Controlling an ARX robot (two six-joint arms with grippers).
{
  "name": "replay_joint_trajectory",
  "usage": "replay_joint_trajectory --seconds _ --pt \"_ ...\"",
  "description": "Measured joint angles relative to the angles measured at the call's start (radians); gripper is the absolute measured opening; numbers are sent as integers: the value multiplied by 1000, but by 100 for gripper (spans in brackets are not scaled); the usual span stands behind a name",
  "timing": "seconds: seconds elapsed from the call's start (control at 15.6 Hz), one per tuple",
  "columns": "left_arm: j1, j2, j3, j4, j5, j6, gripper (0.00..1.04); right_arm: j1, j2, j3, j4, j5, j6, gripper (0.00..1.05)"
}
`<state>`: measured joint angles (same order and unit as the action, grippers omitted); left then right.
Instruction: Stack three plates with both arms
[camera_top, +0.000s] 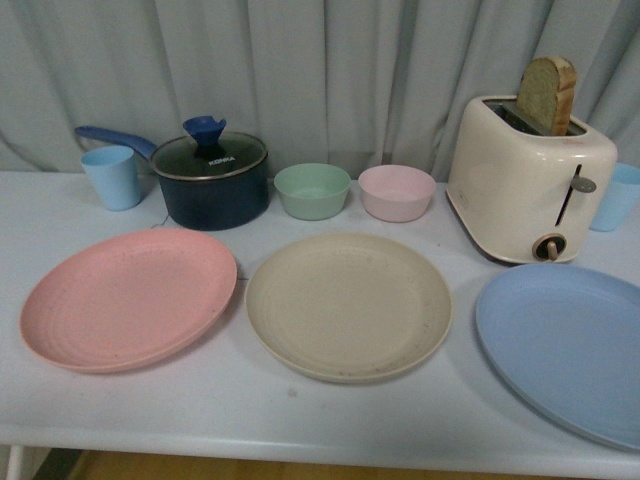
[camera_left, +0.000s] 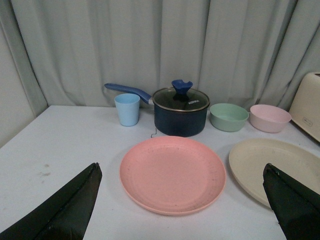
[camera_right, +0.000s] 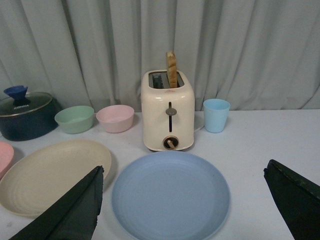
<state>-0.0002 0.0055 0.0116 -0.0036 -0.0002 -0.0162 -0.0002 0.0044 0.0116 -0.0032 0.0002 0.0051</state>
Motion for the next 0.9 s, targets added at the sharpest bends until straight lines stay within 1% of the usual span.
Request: replay_joint_trajectory --seconds 0.9 --pt "0 0 0 0 0 0 98 0 0 0 0 0 0 98"
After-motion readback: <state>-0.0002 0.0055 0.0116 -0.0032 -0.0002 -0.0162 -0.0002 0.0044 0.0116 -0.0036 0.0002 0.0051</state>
